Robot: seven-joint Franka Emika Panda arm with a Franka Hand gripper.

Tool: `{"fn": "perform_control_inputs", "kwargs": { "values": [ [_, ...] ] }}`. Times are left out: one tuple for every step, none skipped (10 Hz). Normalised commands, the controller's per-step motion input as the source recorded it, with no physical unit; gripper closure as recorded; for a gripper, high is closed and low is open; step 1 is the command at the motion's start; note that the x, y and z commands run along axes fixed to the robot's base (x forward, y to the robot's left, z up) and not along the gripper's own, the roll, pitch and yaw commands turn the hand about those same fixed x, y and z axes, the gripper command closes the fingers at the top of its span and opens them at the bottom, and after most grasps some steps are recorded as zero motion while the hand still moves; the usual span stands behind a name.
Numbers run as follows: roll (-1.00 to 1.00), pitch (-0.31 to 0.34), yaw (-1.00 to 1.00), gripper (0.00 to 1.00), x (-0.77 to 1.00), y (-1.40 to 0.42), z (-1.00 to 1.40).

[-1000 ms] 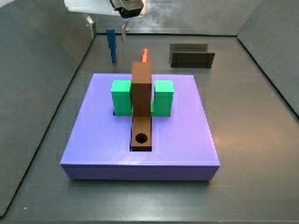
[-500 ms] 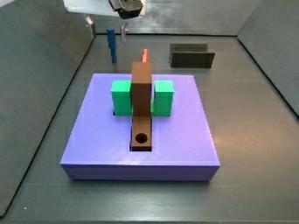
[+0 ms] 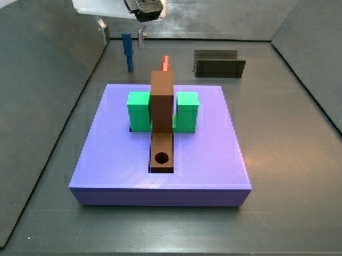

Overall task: Pick up the blue object. Move up. Move to above the board. Insert the blue object.
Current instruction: Pick up the blue object.

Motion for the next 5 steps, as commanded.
{"fn": "perform_control_inputs", "kwargs": {
  "values": [
    [0.0,0.0,0.0,1.0,0.0,0.0,0.0],
    [0.0,0.0,0.0,1.0,0.0,0.0,0.0],
    [0.0,0.0,0.0,1.0,0.0,0.0,0.0],
    [0.0,0.0,0.0,1.0,0.0,0.0,0.0],
    [0.0,0.0,0.0,1.0,0.0,0.0,0.0]
  ]
}}
